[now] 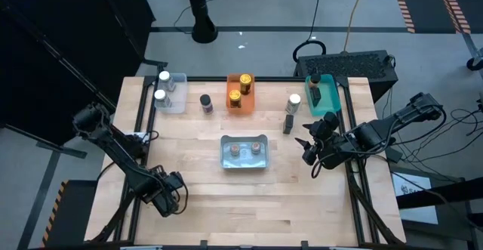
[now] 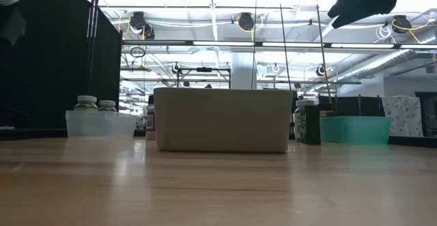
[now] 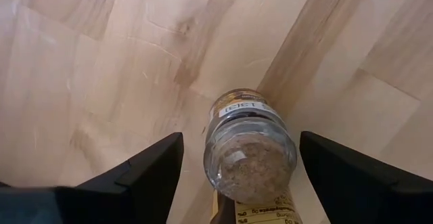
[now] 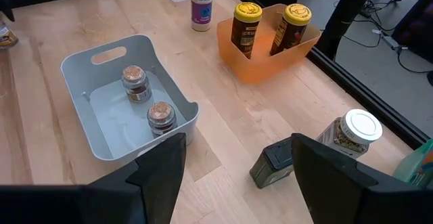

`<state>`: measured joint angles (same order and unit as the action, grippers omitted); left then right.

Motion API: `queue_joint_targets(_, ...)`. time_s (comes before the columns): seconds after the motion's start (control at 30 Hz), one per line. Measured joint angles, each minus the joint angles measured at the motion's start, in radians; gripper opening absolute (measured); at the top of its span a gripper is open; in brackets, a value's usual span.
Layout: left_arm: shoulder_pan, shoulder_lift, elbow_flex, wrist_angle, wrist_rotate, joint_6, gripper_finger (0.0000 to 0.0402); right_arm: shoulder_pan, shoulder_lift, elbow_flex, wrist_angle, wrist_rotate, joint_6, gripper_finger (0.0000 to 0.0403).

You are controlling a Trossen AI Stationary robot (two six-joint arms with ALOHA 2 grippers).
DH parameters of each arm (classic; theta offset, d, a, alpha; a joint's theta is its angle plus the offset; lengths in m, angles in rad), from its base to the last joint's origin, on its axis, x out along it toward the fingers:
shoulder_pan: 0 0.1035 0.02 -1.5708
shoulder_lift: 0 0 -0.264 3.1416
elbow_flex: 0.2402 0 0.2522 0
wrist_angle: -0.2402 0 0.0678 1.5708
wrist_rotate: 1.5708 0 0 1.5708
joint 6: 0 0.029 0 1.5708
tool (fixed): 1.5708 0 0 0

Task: Sort spices by type
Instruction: Put the brown seasoning bottle into the gray bin

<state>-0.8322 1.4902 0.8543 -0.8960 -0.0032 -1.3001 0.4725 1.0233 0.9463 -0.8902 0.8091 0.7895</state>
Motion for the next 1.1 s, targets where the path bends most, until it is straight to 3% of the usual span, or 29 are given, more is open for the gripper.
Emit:
queue_joint_targets(0.4,0.001,0.000,0.001,0.000,0.013,0.007,0.0188,0.000,0.000,0.000,0.000,0.001,0.000,0.0247)
queue_joint_targets(0.7,0.033,0.000,0.041,-0.016,0.008,0.115,0.0187,0.000,0.000,0.000,0.000,-0.001,-0.001,0.0247)
queue_joint_targets(1.1,0.280,0.000,0.314,-0.139,-0.001,0.405,0.0187,0.000,0.000,0.000,-0.007,-0.040,-0.012,0.0247)
